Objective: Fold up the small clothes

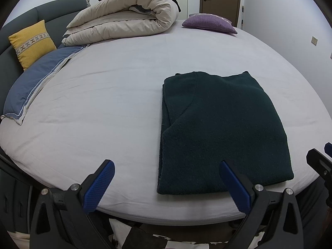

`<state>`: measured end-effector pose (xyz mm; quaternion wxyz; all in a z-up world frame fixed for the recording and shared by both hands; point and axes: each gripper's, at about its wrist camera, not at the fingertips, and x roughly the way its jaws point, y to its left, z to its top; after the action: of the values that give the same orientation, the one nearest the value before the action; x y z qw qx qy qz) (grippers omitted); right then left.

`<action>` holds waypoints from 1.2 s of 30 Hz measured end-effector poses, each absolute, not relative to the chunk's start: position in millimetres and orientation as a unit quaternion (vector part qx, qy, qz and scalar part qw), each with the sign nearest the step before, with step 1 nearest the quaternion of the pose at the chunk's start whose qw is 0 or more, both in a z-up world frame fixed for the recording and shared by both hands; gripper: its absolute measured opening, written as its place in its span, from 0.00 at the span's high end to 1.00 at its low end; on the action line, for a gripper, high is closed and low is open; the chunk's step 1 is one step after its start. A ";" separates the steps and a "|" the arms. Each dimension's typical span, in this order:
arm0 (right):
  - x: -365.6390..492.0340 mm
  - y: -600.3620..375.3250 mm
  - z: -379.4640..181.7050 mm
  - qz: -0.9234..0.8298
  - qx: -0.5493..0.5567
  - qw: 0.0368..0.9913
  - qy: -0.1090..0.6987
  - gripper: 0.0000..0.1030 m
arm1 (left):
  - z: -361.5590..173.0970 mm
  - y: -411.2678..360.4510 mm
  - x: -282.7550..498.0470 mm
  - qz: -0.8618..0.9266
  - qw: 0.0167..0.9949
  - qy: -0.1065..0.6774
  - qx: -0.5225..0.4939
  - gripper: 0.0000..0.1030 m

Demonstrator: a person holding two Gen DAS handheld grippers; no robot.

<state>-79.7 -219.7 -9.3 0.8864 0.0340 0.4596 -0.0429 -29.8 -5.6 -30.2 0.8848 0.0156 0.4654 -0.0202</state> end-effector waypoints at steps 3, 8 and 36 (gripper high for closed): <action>-79.7 -220.2 -9.0 -0.042 0.033 0.887 0.459 0.00 | -30.0 -5.6 -29.8 -0.020 0.885 0.465 0.016 0.00; -79.1 -220.9 -9.2 -0.041 0.033 0.887 0.459 0.00 | -29.9 -5.5 -29.9 -0.020 0.885 0.465 0.015 0.00; -77.7 -223.8 -8.3 -0.038 0.032 0.886 0.461 0.00 | -31.0 -2.8 -27.9 -0.024 0.883 0.468 0.014 0.00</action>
<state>-77.7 -223.8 -8.3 0.8862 0.0322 0.4606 -0.0379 -27.9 -2.8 -31.0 0.8831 0.0141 0.4684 -0.0242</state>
